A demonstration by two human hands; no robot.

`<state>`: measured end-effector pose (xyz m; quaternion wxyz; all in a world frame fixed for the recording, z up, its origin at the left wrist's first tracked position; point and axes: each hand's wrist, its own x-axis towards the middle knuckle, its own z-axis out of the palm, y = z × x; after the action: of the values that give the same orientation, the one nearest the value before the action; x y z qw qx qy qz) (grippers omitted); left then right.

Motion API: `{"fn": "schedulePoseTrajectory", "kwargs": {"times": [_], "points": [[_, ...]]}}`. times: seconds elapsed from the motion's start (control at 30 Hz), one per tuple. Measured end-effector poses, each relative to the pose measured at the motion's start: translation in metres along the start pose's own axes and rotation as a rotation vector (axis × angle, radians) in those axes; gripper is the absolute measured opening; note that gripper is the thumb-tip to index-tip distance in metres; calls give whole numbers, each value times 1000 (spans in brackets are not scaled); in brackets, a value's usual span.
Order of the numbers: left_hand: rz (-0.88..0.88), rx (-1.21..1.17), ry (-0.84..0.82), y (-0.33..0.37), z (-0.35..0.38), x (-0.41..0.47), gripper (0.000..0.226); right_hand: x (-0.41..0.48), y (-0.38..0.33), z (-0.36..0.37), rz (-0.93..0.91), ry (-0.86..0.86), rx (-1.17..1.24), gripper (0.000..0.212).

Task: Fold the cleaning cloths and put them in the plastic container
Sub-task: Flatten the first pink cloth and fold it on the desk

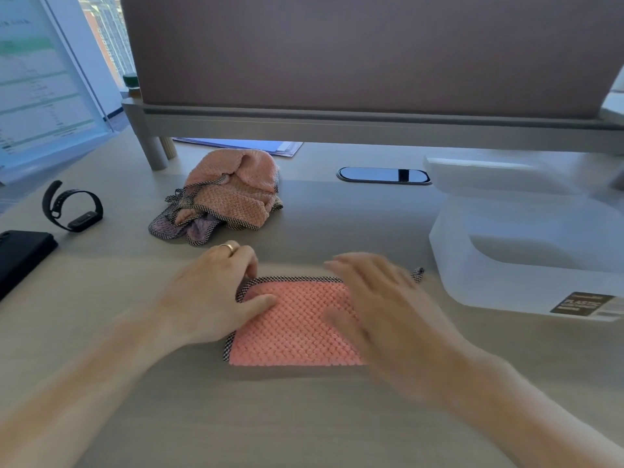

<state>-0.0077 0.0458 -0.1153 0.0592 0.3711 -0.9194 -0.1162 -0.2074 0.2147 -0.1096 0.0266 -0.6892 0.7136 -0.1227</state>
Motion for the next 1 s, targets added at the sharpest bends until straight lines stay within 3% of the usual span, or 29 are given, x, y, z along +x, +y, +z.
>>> {"fn": "schedulePoseTrajectory", "kwargs": {"times": [0.1,0.3,0.4,0.5,0.6,0.87,1.0], "points": [[21,-13,-78,3,-4,5,29,-12,-29,28,-87,-148,19,83],[-56,-351,-107,-3,-13,8,26,-16,-29,32,-85,-176,-1,83],[-130,-457,-82,-1,-9,3,21,-16,-27,26,-40,-107,-23,82],[-152,-283,36,4,-2,-3,8,-20,-25,28,33,-132,-68,79],[-164,-237,133,12,2,-10,13,-23,-22,24,84,-145,-12,80],[-200,-120,207,32,10,-14,7,-24,-8,31,159,-133,-45,79],[-106,170,357,41,18,-28,42,-19,-22,26,107,10,-37,78]]}}
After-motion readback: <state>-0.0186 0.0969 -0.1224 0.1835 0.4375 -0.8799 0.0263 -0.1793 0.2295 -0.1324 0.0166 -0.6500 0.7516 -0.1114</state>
